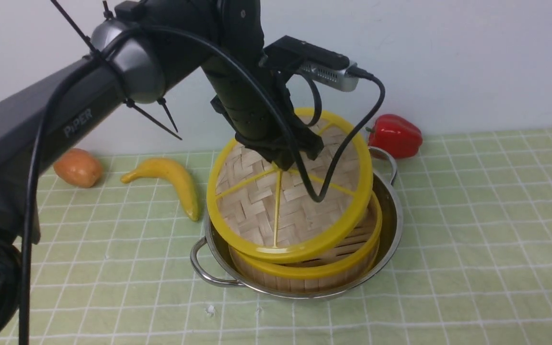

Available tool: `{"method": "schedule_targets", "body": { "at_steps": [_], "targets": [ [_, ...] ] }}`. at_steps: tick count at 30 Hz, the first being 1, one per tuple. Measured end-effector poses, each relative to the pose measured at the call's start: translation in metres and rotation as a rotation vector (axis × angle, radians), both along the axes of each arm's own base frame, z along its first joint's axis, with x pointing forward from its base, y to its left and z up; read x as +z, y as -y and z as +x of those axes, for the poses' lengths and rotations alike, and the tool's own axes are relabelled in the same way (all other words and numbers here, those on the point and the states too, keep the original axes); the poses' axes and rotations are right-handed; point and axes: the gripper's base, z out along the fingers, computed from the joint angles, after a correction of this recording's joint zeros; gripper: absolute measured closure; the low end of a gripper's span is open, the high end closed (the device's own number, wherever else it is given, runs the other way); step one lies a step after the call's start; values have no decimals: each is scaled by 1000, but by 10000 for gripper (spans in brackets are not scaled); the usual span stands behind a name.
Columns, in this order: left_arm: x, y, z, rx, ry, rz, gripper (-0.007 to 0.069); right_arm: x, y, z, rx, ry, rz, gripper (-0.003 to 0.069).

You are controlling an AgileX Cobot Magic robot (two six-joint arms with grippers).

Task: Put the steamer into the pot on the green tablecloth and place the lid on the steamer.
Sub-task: 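Place the yellow bamboo steamer lid onto the steamer in the pot with the left gripper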

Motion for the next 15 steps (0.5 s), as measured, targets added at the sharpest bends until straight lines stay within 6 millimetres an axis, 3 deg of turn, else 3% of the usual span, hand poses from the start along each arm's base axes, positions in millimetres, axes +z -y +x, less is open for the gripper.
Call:
{"method": "schedule_targets", "body": {
  "at_steps": [6, 15],
  "targets": [
    [-17, 4, 5, -4, -36, 11, 501, 0, 0, 0, 0, 0, 0, 221],
    [-26, 5, 8, -40, -47, 30, 501, 0, 0, 0, 0, 0, 0, 221]
  ]
}}
